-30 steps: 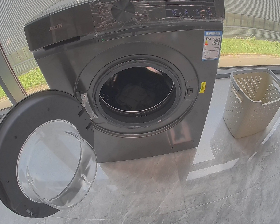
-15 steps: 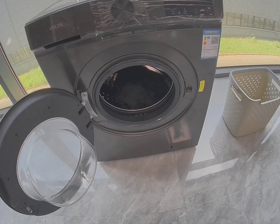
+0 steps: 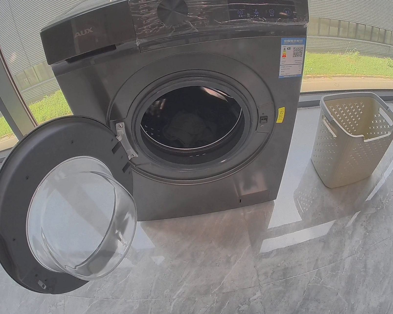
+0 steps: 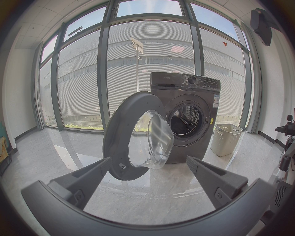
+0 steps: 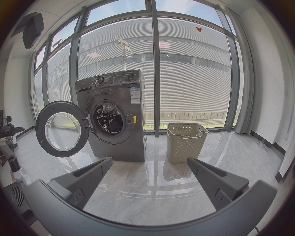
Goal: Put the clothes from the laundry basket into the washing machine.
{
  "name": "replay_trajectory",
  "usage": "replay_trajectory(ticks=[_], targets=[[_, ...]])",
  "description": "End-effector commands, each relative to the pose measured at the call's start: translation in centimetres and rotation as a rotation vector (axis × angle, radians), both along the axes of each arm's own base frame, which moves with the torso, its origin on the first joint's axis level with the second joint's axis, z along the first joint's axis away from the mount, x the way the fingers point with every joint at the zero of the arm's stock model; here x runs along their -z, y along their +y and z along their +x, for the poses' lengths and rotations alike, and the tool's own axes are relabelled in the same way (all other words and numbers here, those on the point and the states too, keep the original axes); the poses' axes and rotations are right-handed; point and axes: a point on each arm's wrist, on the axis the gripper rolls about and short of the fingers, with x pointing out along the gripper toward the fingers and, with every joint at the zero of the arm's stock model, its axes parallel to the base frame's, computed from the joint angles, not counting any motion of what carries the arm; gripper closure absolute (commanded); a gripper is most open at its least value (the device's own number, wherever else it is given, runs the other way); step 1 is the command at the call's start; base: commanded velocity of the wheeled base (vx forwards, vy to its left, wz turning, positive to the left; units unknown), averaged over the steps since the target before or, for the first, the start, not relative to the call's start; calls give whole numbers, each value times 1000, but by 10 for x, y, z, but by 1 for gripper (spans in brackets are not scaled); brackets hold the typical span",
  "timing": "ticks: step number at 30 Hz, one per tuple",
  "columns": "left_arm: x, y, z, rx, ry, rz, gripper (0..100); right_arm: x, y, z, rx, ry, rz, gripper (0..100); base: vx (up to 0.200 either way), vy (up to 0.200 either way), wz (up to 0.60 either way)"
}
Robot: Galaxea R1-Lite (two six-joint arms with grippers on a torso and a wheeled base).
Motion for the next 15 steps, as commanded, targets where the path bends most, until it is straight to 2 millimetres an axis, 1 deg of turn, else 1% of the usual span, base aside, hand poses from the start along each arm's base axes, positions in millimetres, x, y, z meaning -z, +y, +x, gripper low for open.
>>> replay_trajectory(ticks=[1,13,15], targets=[[4,0,0,-1,3,-1,0,4,0,0,0,1,0,0,0,200,0],[4,0,0,-1,3,-1,0,4,0,0,0,1,0,0,0,200,0],[4,0,0,-1,3,7,0,4,0,0,0,1,0,0,0,0,0]])
